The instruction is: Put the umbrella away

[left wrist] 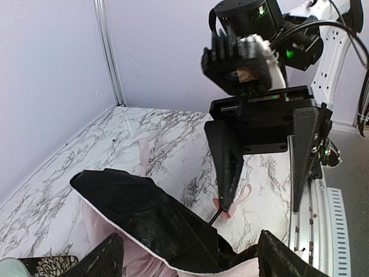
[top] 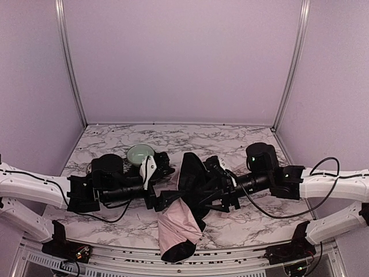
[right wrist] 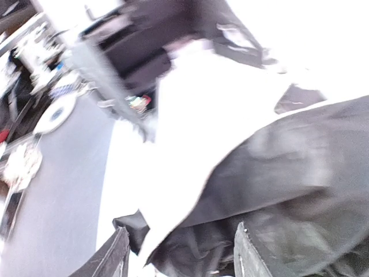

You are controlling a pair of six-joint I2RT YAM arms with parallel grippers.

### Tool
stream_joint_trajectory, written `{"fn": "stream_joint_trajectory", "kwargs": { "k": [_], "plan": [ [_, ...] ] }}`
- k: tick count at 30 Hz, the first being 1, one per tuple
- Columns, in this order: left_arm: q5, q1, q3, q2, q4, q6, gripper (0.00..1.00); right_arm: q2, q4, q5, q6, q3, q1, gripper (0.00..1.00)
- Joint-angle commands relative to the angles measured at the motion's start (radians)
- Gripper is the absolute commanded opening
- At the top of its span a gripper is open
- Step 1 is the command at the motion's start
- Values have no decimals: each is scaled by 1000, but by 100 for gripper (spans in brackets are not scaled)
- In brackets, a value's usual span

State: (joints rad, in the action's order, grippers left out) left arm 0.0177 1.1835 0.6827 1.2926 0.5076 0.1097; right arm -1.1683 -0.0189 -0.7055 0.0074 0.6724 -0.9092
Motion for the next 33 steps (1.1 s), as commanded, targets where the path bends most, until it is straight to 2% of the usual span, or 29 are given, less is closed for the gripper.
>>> {"fn": "stream_joint_trajectory", "kwargs": {
  "k": [1,3,5,7,10,12,15,17,20,21,22,28,33],
  "plan": [
    [-15,-78,39,-32,-46,-115,80,-5,-2,196,151,43,110,59],
    [38,-130,121,12,-101,-251,76,-43,-66,222,234,30,175,58],
    [75,-165,190,71,-138,-344,74,-79,-160,213,275,8,177,58],
    [64,-176,236,127,-154,-396,73,-122,-229,168,303,3,178,58],
    [34,-178,286,204,-162,-439,75,-175,-266,191,305,5,177,58],
    [21,-183,317,254,-172,-457,75,-208,-325,173,315,-3,178,49],
    [-13,-194,361,311,-212,-497,67,-260,-367,125,334,1,176,31],
    [-4,-194,359,318,-218,-516,49,-279,-401,108,347,-10,173,18],
    [-14,-193,356,316,-216,-521,12,-297,-467,92,370,-29,166,6],
    [-38,-192,360,314,-214,-509,3,-306,-479,89,372,-30,162,3],
    [-64,-187,368,314,-213,-483,0,-317,-489,86,375,-29,155,2],
    [-71,-111,392,302,-214,-343,0,-416,-558,68,402,14,117,0],
    [43,1,426,285,-247,-189,0,-539,-775,36,497,32,135,0]
  ]
}}
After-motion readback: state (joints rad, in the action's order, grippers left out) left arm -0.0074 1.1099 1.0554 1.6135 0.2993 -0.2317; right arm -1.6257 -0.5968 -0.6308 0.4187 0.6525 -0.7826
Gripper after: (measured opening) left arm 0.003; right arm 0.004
